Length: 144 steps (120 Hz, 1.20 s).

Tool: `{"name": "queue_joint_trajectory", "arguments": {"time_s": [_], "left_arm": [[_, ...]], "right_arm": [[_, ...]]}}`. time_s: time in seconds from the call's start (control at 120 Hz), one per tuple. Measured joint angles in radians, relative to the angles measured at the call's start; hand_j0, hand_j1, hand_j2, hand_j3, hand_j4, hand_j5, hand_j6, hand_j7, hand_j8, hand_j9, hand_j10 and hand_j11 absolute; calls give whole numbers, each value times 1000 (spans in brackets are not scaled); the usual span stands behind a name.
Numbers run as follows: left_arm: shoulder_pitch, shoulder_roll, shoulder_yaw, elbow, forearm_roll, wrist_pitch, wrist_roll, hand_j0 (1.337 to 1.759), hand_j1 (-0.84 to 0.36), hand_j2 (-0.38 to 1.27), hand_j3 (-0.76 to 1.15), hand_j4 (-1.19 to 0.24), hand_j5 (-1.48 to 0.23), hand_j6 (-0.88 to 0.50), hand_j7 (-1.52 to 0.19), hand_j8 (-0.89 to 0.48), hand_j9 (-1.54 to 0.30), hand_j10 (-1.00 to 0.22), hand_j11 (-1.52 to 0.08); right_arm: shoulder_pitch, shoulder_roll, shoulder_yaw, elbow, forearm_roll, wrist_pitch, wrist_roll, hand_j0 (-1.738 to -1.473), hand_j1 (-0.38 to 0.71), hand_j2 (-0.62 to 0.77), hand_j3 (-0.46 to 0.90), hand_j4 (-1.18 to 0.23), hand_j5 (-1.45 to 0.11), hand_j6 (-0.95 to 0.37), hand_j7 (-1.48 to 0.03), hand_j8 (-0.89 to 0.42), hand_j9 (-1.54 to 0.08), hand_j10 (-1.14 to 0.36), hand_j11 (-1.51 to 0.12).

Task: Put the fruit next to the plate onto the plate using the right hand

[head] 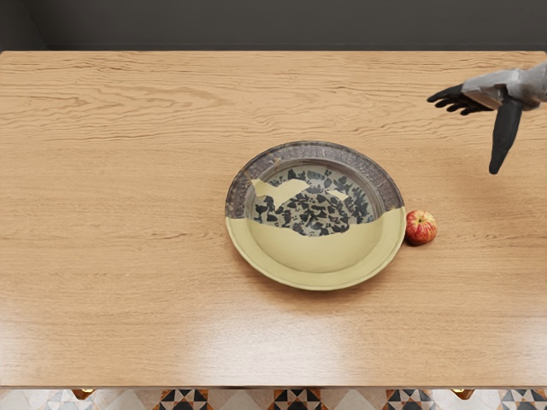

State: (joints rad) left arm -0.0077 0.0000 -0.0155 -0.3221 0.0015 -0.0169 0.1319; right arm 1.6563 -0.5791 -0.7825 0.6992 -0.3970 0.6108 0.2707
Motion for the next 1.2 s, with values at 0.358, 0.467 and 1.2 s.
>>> {"name": "queue_joint_trajectory", "arguments": {"time_s": [0.358, 0.467, 1.2], "left_arm": [[0, 0, 0, 0, 0, 0, 0, 1658, 349, 0, 0, 0, 0, 0, 0, 0, 0, 0, 0], [0, 0, 0, 0, -1, 0, 0, 1658, 349, 0, 0, 0, 0, 0, 0, 0, 0, 0, 0], [0, 0, 0, 0, 0, 0, 0, 1658, 349, 0, 0, 0, 0, 0, 0, 0, 0, 0, 0]], "right_arm": [[20, -56, 127, 183, -8, 0, -360, -1658, -329, -3, 0, -19, -22, -20, -22, -19, -22, -18, -22], [85, -155, 167, 430, -9, -20, -557, -1658, -327, -4, 0, -20, -24, -21, -24, -20, -24, -20, -24], [-55, -398, 303, 1022, -135, -777, -692, -1658, -192, -25, 0, -136, -173, -138, -172, -137, -172, -135, -172]]}}
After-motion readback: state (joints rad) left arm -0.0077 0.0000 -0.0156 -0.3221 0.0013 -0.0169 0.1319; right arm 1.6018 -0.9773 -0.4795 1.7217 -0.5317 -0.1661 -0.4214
